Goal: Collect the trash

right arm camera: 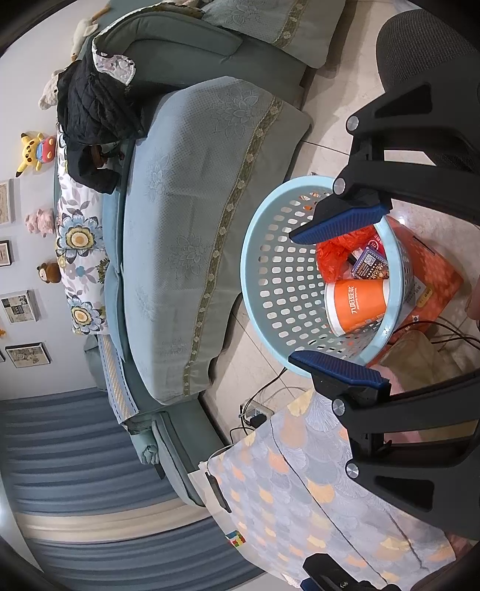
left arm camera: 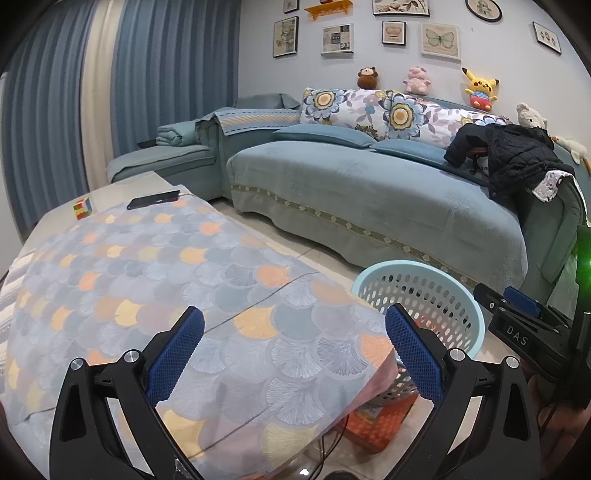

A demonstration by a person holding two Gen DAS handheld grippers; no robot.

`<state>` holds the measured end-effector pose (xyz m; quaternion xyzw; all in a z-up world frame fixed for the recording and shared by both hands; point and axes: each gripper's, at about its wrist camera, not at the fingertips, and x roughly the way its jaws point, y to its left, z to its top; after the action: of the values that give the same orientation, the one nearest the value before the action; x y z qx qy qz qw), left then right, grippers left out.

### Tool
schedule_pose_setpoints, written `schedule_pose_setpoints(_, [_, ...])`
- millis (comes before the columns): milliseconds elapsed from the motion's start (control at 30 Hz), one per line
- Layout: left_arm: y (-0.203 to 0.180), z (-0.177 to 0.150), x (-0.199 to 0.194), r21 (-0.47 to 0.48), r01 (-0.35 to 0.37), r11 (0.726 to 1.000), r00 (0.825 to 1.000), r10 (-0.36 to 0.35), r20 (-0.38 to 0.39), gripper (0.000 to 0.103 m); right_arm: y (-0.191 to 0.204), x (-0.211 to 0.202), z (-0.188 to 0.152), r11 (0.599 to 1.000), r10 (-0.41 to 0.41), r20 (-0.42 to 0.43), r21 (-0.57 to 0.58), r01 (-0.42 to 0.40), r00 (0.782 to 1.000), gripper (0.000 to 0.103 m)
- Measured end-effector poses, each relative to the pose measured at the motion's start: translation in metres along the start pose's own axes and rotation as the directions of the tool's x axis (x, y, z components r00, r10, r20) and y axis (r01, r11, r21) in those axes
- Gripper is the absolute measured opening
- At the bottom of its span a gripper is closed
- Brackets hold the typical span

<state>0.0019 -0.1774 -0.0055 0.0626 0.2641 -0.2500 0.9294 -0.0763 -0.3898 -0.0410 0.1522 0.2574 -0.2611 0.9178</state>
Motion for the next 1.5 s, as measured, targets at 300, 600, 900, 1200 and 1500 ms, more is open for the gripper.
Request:
schedule_pose_setpoints(300, [-0.004, -0.0003, -0.0011, 0.003, 0.002, 1.0, 1.0, -0.002, 0.001, 0.095, 0.0006, 0.0006, -0.0004, 1.0, 0.003, -0.003, -0.005, -0.003, 1.0, 0.056])
schedule_pose_setpoints(600, [-0.0057, -0.0004, -0.0017, 0.003, 0.002, 1.0, 1.0, -0.002, -0.002, 0.095, 0.0016, 0.0, -0.0011, 1.0, 0.003, -0.008, -0.006, -0.003, 1.0, 0.056])
schedule_pose_setpoints(900, [-0.006, -0.0003, -0.0017, 0.002, 0.001, 1.0, 1.0, -0.001, -0.001, 0.095, 0.0015, 0.0015, -0.0008, 1.0, 0.004, -0.012, -0.006, -0.004, 1.0, 0.056])
schedule_pose_setpoints(1200, [-0.0066, 0.0004, -0.0013, 0.003, 0.0, 1.0, 1.0, 0.0, 0.0, 0.095, 0.0018, 0.0021, -0.0012, 1.0, 0.005, -0.015, -0.006, -0.005, 1.0, 0.056])
schedule_pose_setpoints(1500, [-0.0092, 0.0006, -0.0023, 0.005, 0.001, 1.0, 1.0, -0.001, 0.0, 0.095, 0.0028, 0.0022, -0.001, 1.0, 0.006, -0.017, -0.01, -0.007, 1.0, 0.056])
